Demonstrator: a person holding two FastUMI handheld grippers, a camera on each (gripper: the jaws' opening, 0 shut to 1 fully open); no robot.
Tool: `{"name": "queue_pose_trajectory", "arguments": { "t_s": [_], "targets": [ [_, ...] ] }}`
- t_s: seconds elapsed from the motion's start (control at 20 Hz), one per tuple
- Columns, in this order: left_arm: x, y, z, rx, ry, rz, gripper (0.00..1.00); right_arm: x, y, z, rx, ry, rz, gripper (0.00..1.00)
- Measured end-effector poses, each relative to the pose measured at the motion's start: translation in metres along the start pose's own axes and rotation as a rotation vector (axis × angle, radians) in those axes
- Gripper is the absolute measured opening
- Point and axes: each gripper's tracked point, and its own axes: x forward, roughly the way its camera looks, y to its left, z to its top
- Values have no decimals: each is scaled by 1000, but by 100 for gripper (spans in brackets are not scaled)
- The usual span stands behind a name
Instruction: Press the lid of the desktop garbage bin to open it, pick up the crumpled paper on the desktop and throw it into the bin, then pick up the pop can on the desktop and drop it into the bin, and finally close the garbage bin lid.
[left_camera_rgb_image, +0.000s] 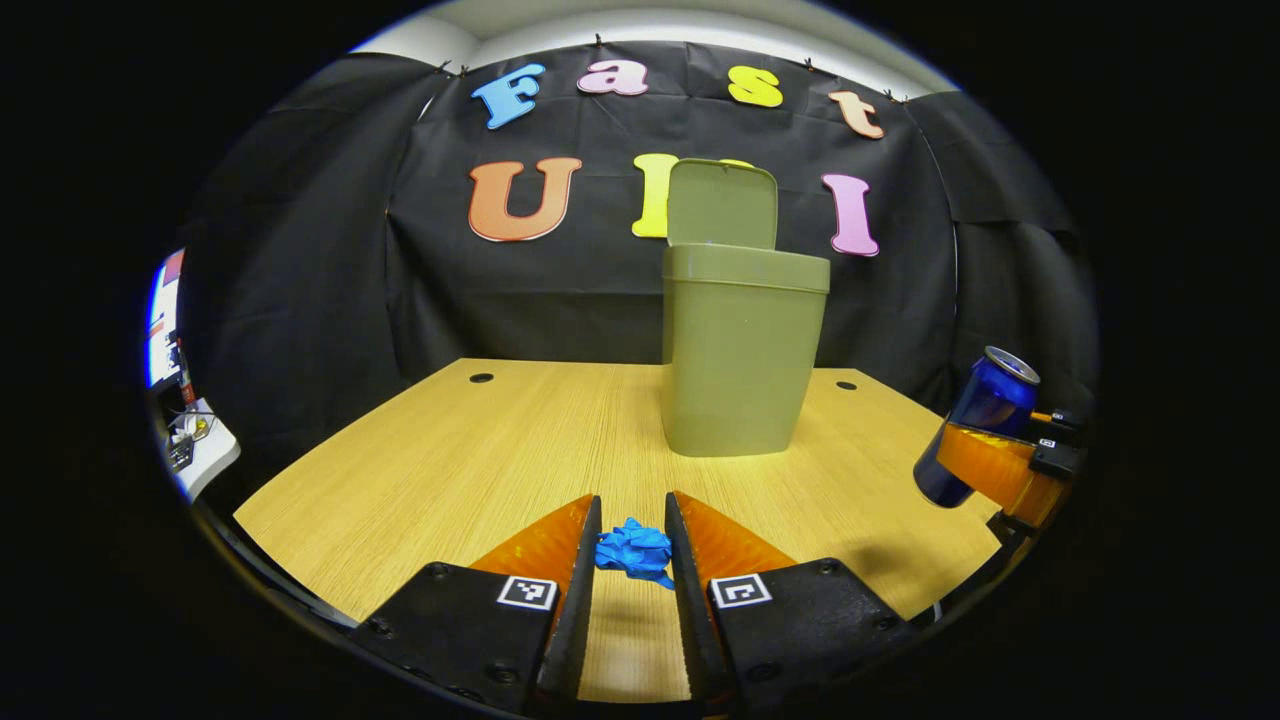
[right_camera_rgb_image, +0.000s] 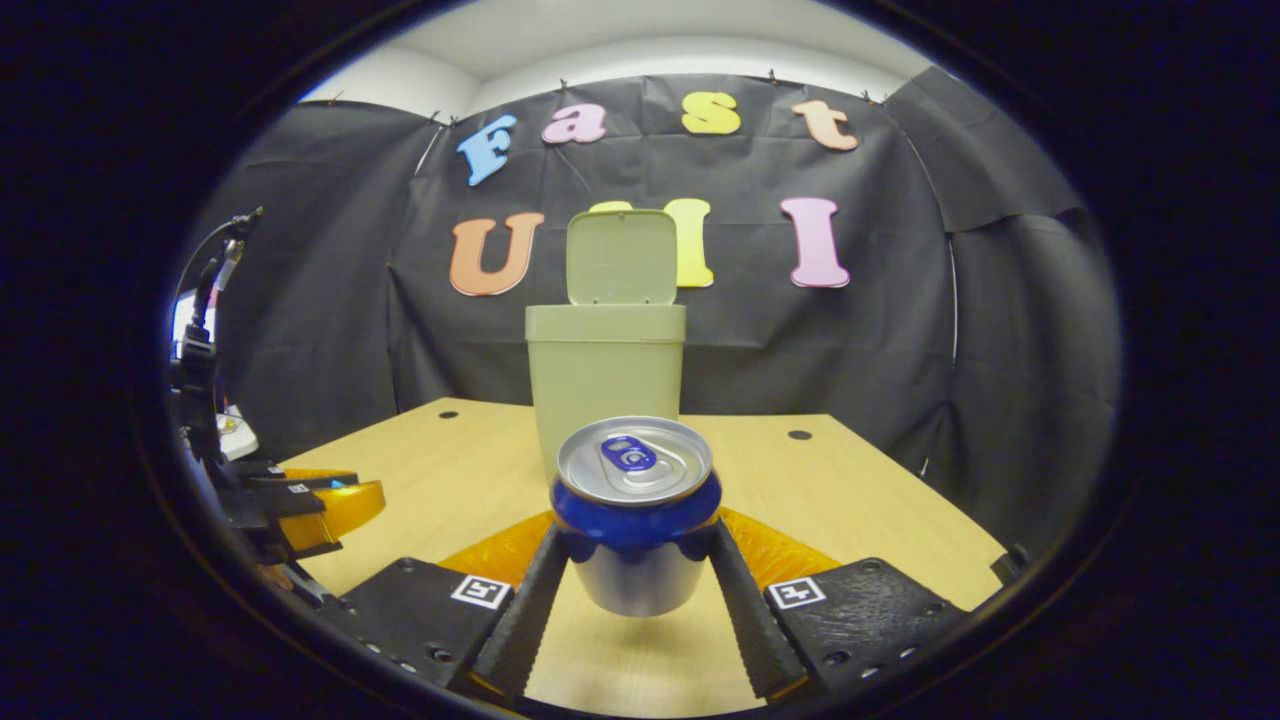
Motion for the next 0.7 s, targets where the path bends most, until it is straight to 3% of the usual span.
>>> {"name": "queue_pose_trajectory", "arguments": {
  "t_s": [0.3, 0.7],
  "targets": [
    [11, -17, 48, 6, -69, -25, 42, -15, -19, 15, -25, -37, -10, 78],
    [79, -43, 131, 23, -111, -73, 41, -18, -36, 15, -44, -52, -5, 80]
  ]
}}
